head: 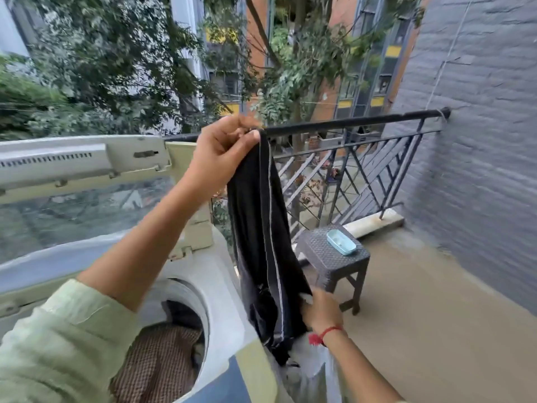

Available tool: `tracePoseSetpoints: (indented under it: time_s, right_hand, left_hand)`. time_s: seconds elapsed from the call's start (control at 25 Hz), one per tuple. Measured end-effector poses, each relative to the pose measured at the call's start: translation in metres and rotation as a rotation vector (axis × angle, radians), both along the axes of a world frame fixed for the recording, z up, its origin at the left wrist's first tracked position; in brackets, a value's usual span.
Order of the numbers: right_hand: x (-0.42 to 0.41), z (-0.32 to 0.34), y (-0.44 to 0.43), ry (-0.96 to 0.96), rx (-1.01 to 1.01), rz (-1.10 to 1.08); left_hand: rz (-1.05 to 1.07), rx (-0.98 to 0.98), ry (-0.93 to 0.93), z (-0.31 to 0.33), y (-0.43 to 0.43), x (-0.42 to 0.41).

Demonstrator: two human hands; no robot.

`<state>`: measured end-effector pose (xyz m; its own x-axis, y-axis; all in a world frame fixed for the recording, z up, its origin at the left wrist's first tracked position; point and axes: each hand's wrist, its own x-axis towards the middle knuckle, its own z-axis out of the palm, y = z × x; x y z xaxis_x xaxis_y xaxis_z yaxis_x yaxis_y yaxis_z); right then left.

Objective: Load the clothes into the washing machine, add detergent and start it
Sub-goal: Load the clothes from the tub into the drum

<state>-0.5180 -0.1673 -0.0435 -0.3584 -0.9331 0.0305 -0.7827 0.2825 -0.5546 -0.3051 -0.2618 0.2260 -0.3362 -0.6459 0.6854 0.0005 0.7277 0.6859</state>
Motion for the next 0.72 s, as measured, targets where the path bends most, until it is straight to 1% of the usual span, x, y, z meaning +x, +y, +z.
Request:
tracePoseSetpoints:
  time_s: [0.08, 0.16, 0.28, 0.32, 0.4, 0.48, 0.52, 0.56, 0.6, 0.64, 0.72]
  right_hand:
    - [0.03, 0.016, -0.007, -0.01, -0.195, -0.036]
    - [0.062, 0.054, -0.017, -0.028, -0.427, -0.011]
    - [0.117, 0.128, -0.027, 0.059, -0.826, 0.194]
    - [0.137, 0.152, -0.026, 0.085, -0.959, 0.287]
    - [0.179, 0.192, -0.024, 0.136, -1.179, 0.479]
    - [0.225, 0.212, -0.019, 0.173, -1.281, 0.653]
    - [0.244, 0.212, -0.018, 0.188, -1.267, 0.743]
    - [0.265, 0.206, -0.018, 0.186, -1.182, 0.84]
    - [0.282, 0.195, -0.02, 0.184, -1.012, 0.929]
    - [0.293, 0.181, -0.023, 0.204, -0.778, 0.987]
    - [0.304, 0.145, -0.034, 0.338, -0.341, 1.04]
  left_hand:
    - [0.313, -0.187, -0.209, -0.013, 0.0, 0.064]
    - [0.583, -0.315, -0.498, -0.039, 0.008, 0.125]
    - [0.762, -0.447, -0.93, -0.081, 0.028, 0.195]
    - [0.807, -0.458, -1.035, -0.092, 0.035, 0.21]
    - [0.91, -0.453, -1.122, -0.105, 0.046, 0.234]
    - [1.02, -0.439, -1.151, -0.109, 0.058, 0.259]
    - [1.066, -0.422, -1.166, -0.11, 0.062, 0.27]
    - [1.12, -0.388, -1.192, -0.113, 0.069, 0.285]
    - [1.165, -0.329, -1.22, -0.117, 0.075, 0.299]
    - [1.2, -0.243, -1.245, -0.123, 0.08, 0.311]
    - [1.24, -0.049, -1.291, -0.141, 0.087, 0.331]
